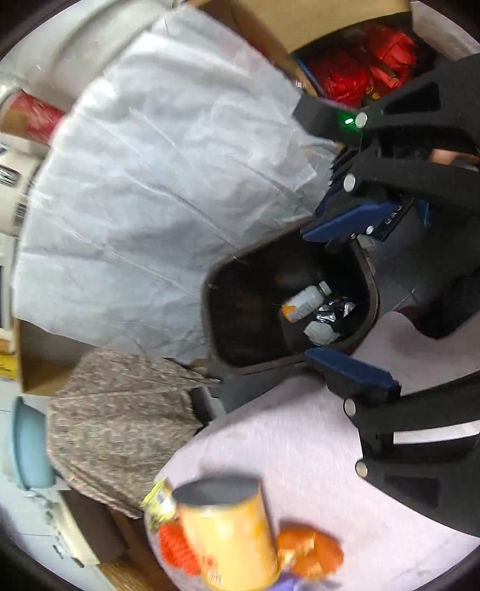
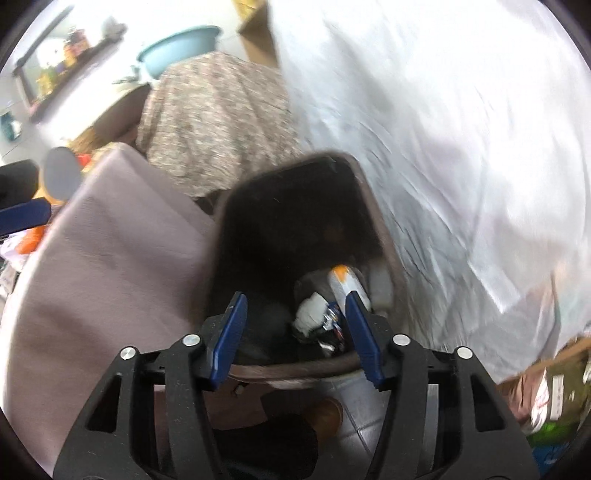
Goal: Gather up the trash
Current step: 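Grasp the orange peel with the right tool while the left tool grasps the white tissue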
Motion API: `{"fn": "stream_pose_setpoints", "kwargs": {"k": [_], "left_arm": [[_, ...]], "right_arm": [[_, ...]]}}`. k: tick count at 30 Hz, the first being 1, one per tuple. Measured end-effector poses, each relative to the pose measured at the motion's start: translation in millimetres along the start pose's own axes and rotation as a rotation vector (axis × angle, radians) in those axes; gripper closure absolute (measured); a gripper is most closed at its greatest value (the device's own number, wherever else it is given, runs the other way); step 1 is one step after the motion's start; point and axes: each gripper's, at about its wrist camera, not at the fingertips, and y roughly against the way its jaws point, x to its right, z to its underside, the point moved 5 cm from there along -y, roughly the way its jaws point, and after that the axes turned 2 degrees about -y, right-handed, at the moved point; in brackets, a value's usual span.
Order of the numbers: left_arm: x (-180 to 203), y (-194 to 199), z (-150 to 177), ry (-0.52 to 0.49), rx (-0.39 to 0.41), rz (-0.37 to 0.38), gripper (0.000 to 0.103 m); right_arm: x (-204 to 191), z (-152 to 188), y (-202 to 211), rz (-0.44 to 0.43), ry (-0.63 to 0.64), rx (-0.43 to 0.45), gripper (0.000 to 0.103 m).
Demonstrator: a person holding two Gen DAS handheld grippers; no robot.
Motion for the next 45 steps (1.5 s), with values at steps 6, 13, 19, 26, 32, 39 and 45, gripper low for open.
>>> {"fn": "stream_pose_setpoints", "kwargs": {"k": [6,13,19,26,32,39,45], "left_arm": [[-41,65,12,0.008,0.106,-0.053,0.022],[-138,124,54,0.112,0.152,-0.245,0.021],[-221,161,95,0.228,0.146,-0.411,0.028],[-261,151,115,0.272,0.089,-0.419,0.041],[-266,132,99,0.228,0.083,-0.426,0.041],[-274,109,80,0.216,0.069,-0.431,0.042],[-279,100,75,0.193,0.074,-0.462,0.055]], "right_arm": [[-72,-27,35,-0.106,0.179,0.042,0.032],[-191,-29,67,-0.285,0.435,0.074,0.029],[-280,-8,54,-0.286,0.699,0.039,0.029],[-331,-1,23,-0.153,0.917,0.05,0.035],[-337,-3,4,-0.047,0.955,0.057,0.069],[-329,-2,23,-0.115,0.88,0.062,0.087],[-317,2,39,-0.165,0.811,0.063,0.088]]}}
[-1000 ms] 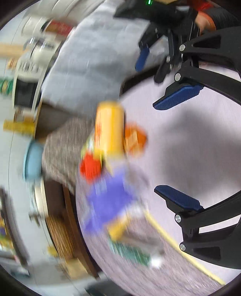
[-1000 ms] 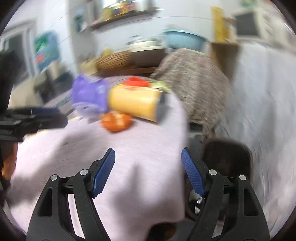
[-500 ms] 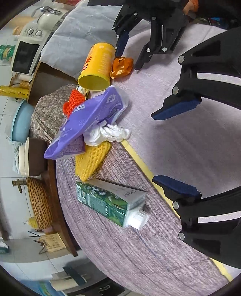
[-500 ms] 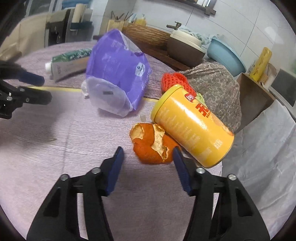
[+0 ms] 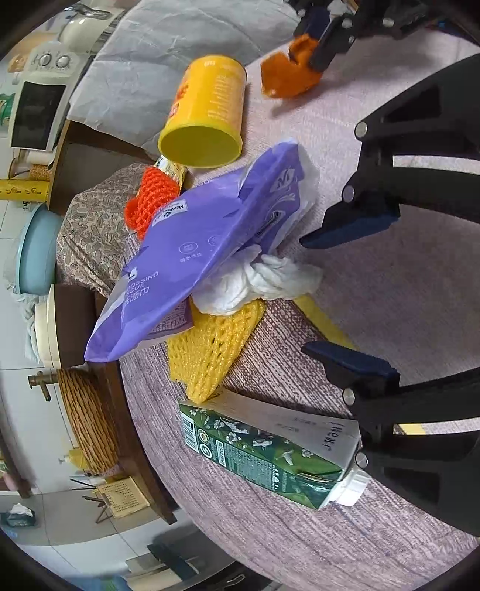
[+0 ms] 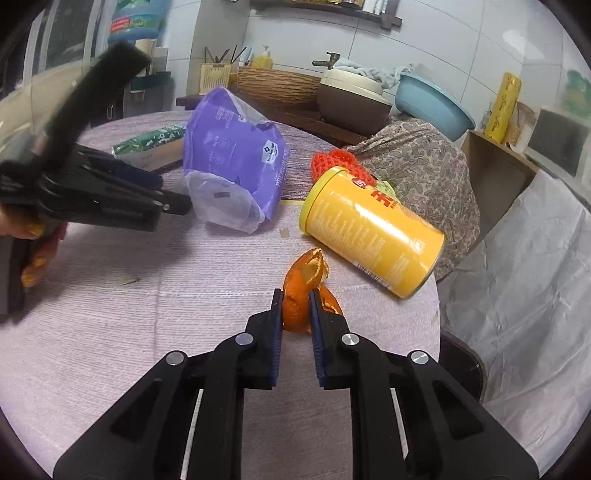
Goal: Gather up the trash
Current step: 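Grasp the orange peel with the right tool while the left tool grasps the white tissue, then carry both items to the bin and open both tools to release them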
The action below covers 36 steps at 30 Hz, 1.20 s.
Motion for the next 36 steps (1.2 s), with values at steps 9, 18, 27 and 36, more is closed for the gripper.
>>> {"fn": "stream_pose_setpoints", "kwargs": {"k": [9,18,27,36], "left_arm": [[-1,-1,-2,0.047,-0.007,0.057,0.092],[-2,68,21,0.079,0.099,0.106,0.094],[5,140,43,0.077,0.209,0.159,0.094],[69,147,34,-0.028,0.222,0.249,0.094]], "right_arm": [[0,8,14,-0.041,-0.062,0.024,0.088],[7,15,39,-0.149,-0.189,0.062,0.088],[-2,24,75,-0.228,-0.243,0.127,0.088],[26,38,102,-0.226,-0.324,0.173,0.088]]}}
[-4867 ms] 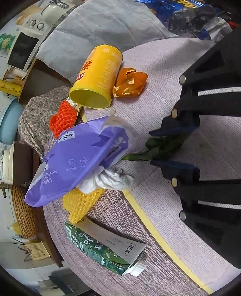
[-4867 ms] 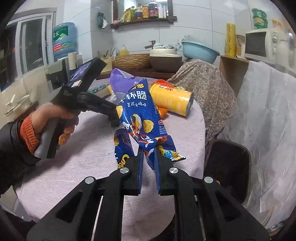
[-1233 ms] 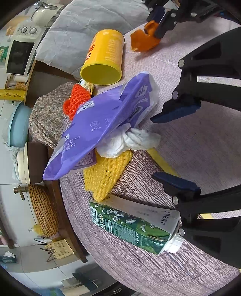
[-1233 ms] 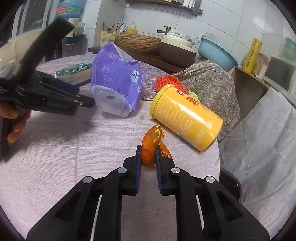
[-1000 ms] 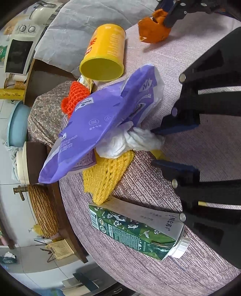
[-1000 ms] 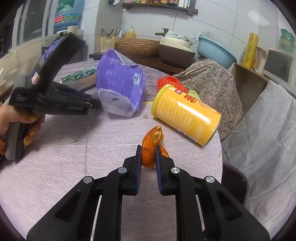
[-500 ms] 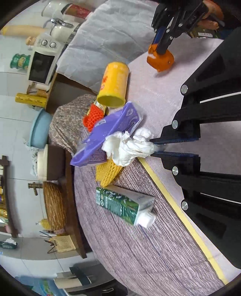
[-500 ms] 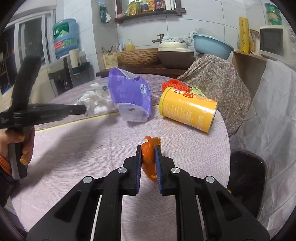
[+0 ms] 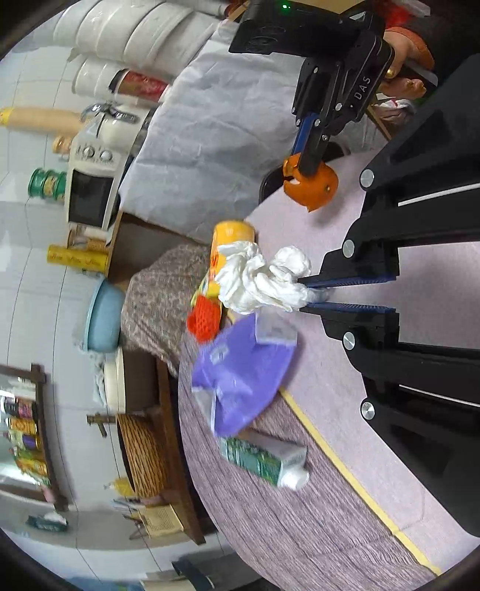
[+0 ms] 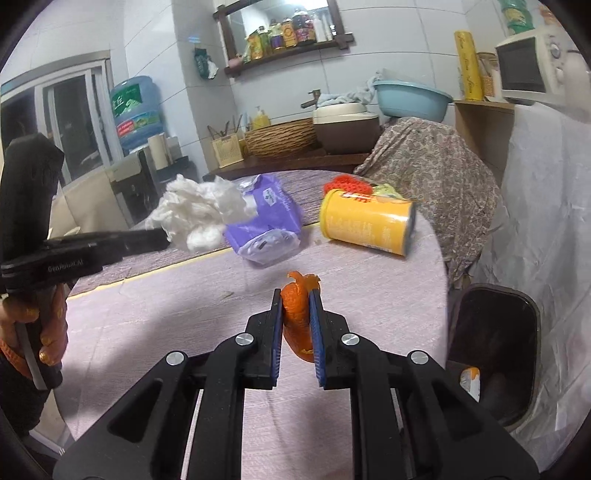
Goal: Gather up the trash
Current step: 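Carry both items to the bin and open both tools to release them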
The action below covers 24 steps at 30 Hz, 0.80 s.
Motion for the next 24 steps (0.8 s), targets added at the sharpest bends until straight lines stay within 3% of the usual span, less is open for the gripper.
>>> {"fn": "stream_pose_setpoints", "kwargs": {"k": [5,10,17,24], "left_arm": [[34,-34,-9,-0.008,-0.046,0.091,0.094],[78,-77,-20,-0.046,-0.125,0.156,0.094],[145,-144,-29,-0.118,-0.237,0.204,0.094],[195,-214,-19,-0.162,-0.379,0.196,0.094]], "right_arm": [[40,1,18,0.089,-0.071,0.035,0.088],[106,8,29,0.214,-0.172,0.054,0.088],[197,48,7,0.351,-0.305,-0.048,0.088],[245,93,-15,0.404,-0.407,-0.123,0.088]]}}
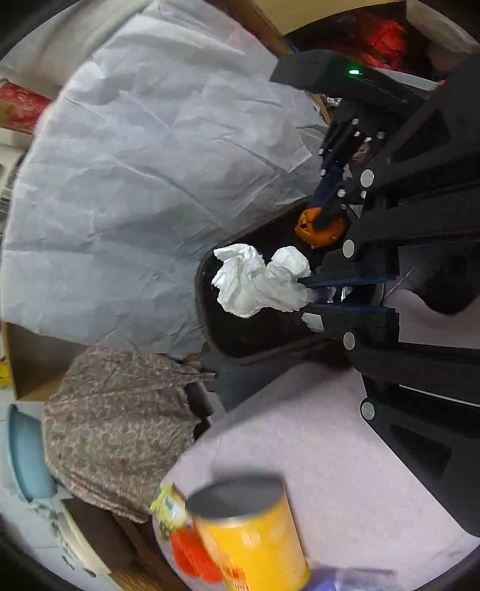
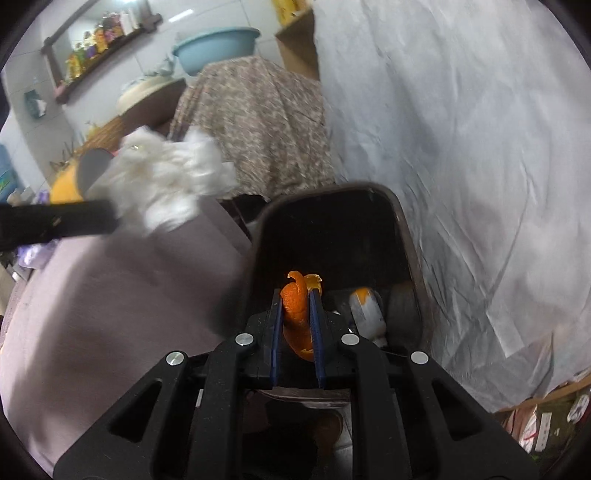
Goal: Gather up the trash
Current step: 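Carry both items to the bin and open both tools to release them, then return to the table and grasp the purple bag with the right tool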
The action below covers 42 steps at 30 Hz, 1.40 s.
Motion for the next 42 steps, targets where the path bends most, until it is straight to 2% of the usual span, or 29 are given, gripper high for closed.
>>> {"fn": "stream_pose_setpoints", "kwargs": {"k": [5,11,13,14,15,17,19,26,27,29,31,37,42], "left_arm": [[14,-40,-4,-0.003,-0.062,-0.013,0.094],[21,-57,-5,-0.008,-0.088,-0.028,0.093],[22,-53,-6,-0.015,-0.076,-0.028,0.085],[23,-52,-7,-0.021,-0.067,-0.033,0.075],[24,-51,-8,-0.026,-0.055,-0.043,0.061],[24,-45,-11,-0.03,-0.021,-0.057,0.047],[26,-38,-12,-0.036,0.0,-0.057,0.046],[19,11,-6,-0.015,0.083,-0.017,0.025],[15,22,-3,-0.004,0.097,-0.006,0.023],[7,43,2,0.013,0.128,0.012,0.019],[-1,64,8,0.019,0.16,0.018,0.015],[-41,126,40,0.057,0.248,-0.014,0.009],[-86,170,72,0.1,0.315,-0.106,0.006]], "right_arm": [[12,12,-22,0.001,-0.021,-0.035,0.088],[17,21,-44,0.011,-0.032,-0.058,0.087],[18,20,-45,0.026,-0.038,-0.059,0.074],[19,19,-46,0.037,-0.042,-0.052,0.056],[20,21,-43,0.043,-0.043,-0.041,0.038],[19,19,-37,0.056,-0.038,-0.01,0.034],[18,17,-34,0.058,-0.032,-0.006,0.034],[9,11,-13,0.088,-0.003,0.001,0.033],[5,9,-7,0.088,0.016,0.01,0.03],[-4,6,2,0.078,0.046,0.022,0.025],[-19,2,12,0.049,0.08,0.035,0.025],[-76,-16,46,-0.044,0.183,0.08,0.024],[-130,-22,71,-0.096,0.301,0.122,0.016]]}}
